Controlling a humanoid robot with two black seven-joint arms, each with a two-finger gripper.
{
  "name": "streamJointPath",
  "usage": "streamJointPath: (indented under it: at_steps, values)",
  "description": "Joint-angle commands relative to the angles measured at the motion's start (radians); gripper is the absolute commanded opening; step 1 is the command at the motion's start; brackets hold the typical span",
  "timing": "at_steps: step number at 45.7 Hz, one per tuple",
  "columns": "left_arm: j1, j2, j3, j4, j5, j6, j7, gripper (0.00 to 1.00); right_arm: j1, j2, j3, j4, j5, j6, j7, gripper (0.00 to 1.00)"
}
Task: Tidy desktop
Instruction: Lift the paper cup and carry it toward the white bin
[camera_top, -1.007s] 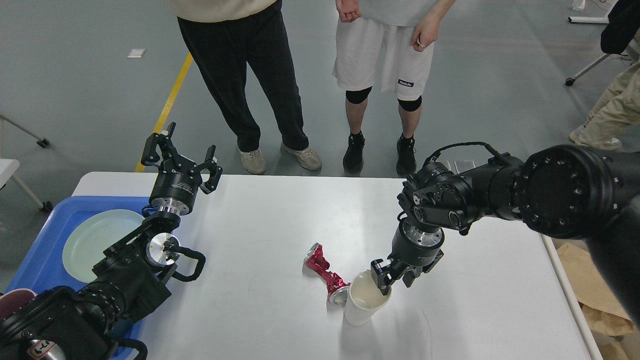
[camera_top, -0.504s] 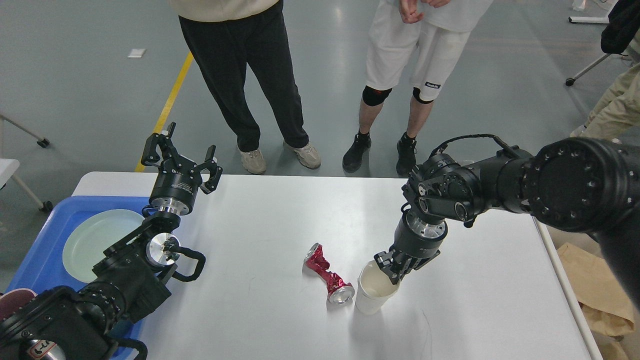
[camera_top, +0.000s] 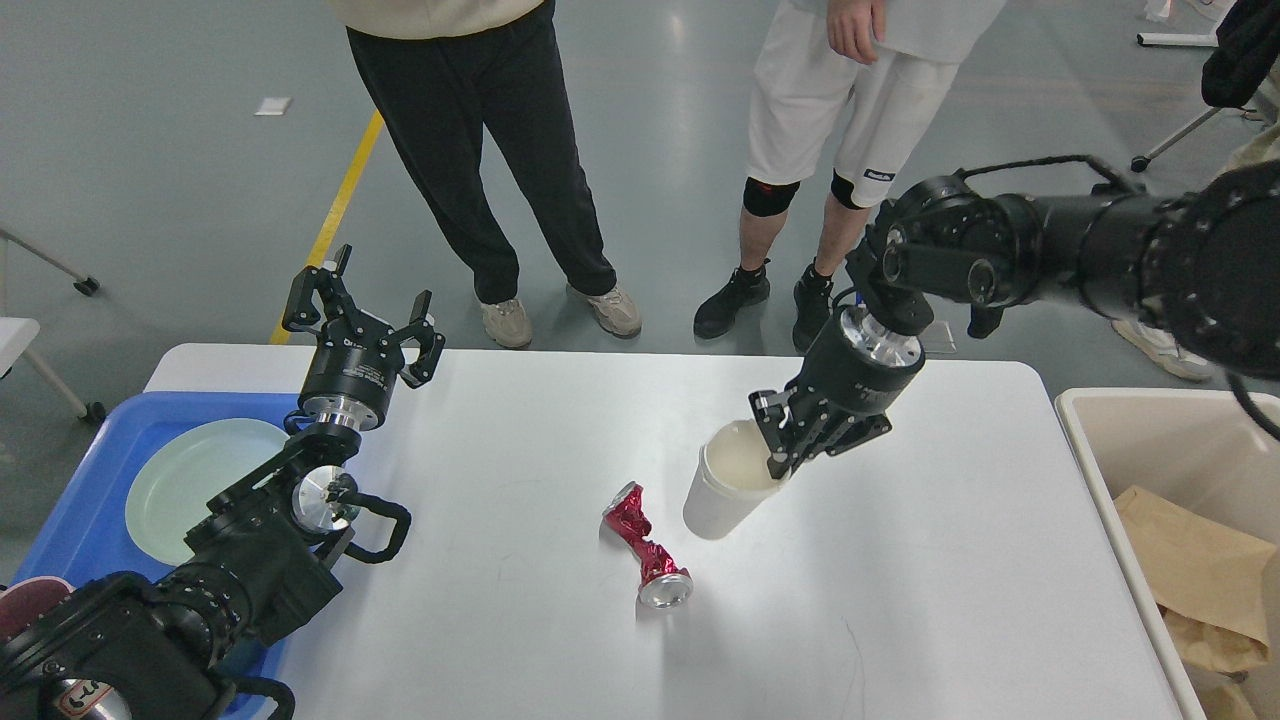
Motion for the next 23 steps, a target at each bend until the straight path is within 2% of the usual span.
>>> streamJointPath:
  at_steps: [1, 13, 23]
  values:
    - [0.000, 0.000, 0.000, 0.000, 0.000, 0.000, -0.001, 0.97, 0.106, -0.047, -0.015, -0.001, 0.010, 0.004, 0.000, 0.00]
    - [0.000, 0.002, 0.000, 0.000, 0.000, 0.000, -0.001, 0.97, 0.319, -0.164, -0.164, -0.047, 0.012, 0.004, -0.002, 0.00]
    - [0.000, 0.000, 0.000, 0.000, 0.000, 0.000, -0.001, 0.97, 0.296, -0.293, -0.268, -0.205, 0.007, 0.004, -0.006, 0.00]
